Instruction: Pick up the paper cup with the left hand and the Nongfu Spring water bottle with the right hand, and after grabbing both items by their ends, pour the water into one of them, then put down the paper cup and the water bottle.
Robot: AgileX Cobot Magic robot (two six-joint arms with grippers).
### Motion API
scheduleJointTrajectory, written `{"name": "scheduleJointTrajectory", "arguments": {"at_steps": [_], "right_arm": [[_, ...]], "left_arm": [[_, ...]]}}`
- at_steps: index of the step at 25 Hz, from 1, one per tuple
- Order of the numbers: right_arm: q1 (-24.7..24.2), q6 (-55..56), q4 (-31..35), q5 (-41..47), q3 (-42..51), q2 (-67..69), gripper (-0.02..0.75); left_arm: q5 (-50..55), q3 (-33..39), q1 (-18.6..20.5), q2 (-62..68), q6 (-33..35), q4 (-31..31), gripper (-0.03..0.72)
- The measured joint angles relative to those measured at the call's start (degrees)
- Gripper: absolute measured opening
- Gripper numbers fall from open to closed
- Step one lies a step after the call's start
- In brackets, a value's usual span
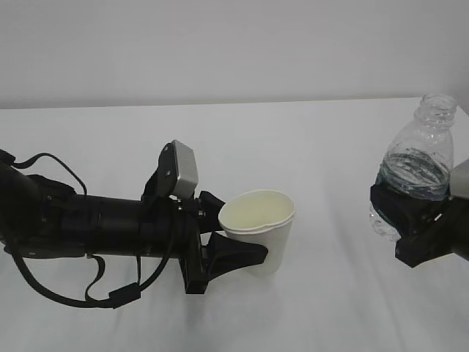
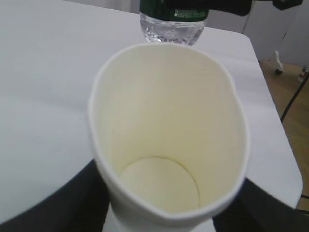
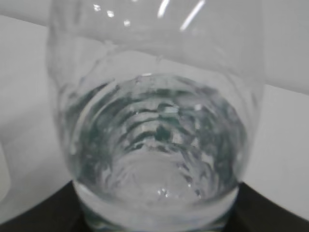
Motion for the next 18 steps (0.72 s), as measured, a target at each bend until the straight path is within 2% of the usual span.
{"name": "scheduleJointTrajectory", "arguments": {"at_steps": [13, 18], "right_arm": [[0.0, 0.8, -1.5, 8.0, 0.0, -7.0, 0.392], [0.0, 0.8, -2.6, 8.4, 0.0, -8.2, 0.392]], "left_arm": [[0.2, 0.0, -0.1, 0.0, -1.5, 1.7, 0.43], [0.2, 0.0, -0.2, 0.0, -2.4, 2.9, 0.43]]}}
